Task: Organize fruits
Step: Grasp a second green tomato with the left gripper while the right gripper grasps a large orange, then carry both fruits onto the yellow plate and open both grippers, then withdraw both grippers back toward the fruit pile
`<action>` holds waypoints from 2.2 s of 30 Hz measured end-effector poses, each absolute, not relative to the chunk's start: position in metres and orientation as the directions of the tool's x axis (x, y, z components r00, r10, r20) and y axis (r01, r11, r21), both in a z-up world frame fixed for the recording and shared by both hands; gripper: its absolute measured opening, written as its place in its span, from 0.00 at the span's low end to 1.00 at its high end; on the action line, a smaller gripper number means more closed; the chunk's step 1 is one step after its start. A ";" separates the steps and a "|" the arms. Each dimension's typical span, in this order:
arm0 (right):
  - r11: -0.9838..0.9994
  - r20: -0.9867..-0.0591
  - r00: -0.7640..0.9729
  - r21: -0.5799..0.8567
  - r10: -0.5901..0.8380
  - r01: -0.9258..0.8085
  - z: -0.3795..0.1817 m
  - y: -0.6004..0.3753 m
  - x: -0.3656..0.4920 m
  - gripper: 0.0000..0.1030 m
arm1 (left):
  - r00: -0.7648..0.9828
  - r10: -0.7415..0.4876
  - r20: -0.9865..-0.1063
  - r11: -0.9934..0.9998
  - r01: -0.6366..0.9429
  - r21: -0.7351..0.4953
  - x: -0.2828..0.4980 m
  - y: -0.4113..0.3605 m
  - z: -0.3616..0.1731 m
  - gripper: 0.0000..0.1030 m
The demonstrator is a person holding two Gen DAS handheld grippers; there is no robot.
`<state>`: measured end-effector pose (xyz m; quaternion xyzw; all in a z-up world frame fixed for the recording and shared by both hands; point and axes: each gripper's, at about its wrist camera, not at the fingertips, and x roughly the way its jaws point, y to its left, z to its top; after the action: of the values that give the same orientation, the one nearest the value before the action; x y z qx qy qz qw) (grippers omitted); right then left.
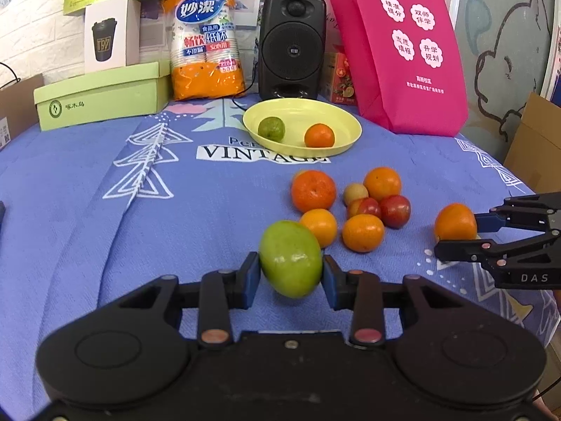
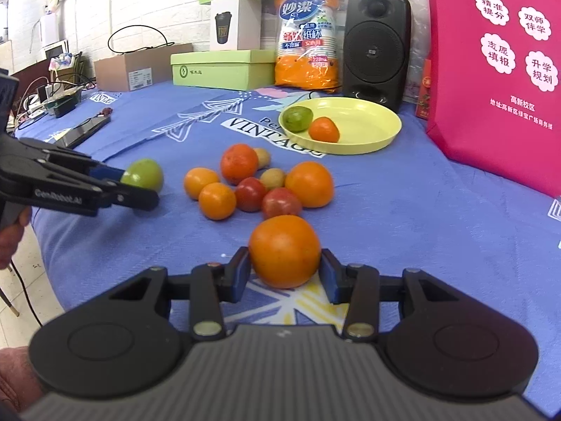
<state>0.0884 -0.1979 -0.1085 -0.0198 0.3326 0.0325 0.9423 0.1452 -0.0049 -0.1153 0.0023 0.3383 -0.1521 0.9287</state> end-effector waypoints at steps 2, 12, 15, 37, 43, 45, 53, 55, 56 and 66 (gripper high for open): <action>0.997 -0.628 0.777 -0.027 0.039 -0.071 -0.107 -0.200 0.090 0.40 | 0.724 -0.285 -0.628 0.952 0.290 -0.097 0.149 -0.004 -0.113 0.35; 0.997 -0.619 0.785 -0.042 0.030 -0.071 -0.096 -0.224 0.121 0.40 | 0.707 -0.354 -0.612 0.927 0.349 -0.133 0.200 -0.007 -0.104 0.35; 0.996 -0.604 0.797 -0.052 0.028 -0.074 -0.088 -0.232 0.146 0.40 | 0.727 -0.346 -0.593 0.927 0.363 -0.095 0.231 -0.016 -0.097 0.35; 0.998 -0.626 0.778 -0.052 -0.050 0.023 -0.113 -0.275 0.308 0.40 | 0.682 -0.236 -0.692 0.960 0.272 -0.059 0.450 -0.082 -0.130 0.37; 0.997 -0.611 0.789 -0.080 -0.061 0.015 -0.110 -0.274 0.298 0.43 | 0.718 -0.216 -0.662 0.965 0.259 -0.034 0.437 -0.072 -0.119 0.66; 0.997 -0.598 0.799 -0.076 -0.057 0.014 -0.104 -0.273 0.292 0.43 | 0.734 -0.222 -0.642 0.964 0.266 -0.029 0.422 -0.065 -0.109 0.67; 0.999 -0.562 0.826 -0.038 -0.027 0.007 -0.082 -0.271 0.231 0.43 | 0.779 -0.250 -0.575 0.959 0.283 -0.034 0.328 -0.026 -0.083 0.67; 1.000 -0.573 0.819 -0.026 -0.018 0.004 -0.083 -0.268 0.212 0.43 | 0.782 -0.247 -0.573 0.960 0.276 -0.038 0.304 -0.020 -0.086 0.67; 1.000 -0.579 0.816 -0.019 -0.011 0.000 -0.085 -0.265 0.202 0.43 | 0.782 -0.242 -0.574 0.962 0.269 -0.038 0.291 -0.018 -0.089 0.67; 0.998 -0.650 0.758 0.006 0.050 -0.061 -0.109 -0.227 0.120 0.43 | 0.764 -0.161 -0.624 0.985 0.166 -0.050 0.184 0.010 -0.122 0.65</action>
<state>0.1197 -0.2274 -0.1088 -0.0076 0.3465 0.0297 0.9376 0.1842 0.0103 -0.1222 0.0040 0.3320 -0.0872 0.9392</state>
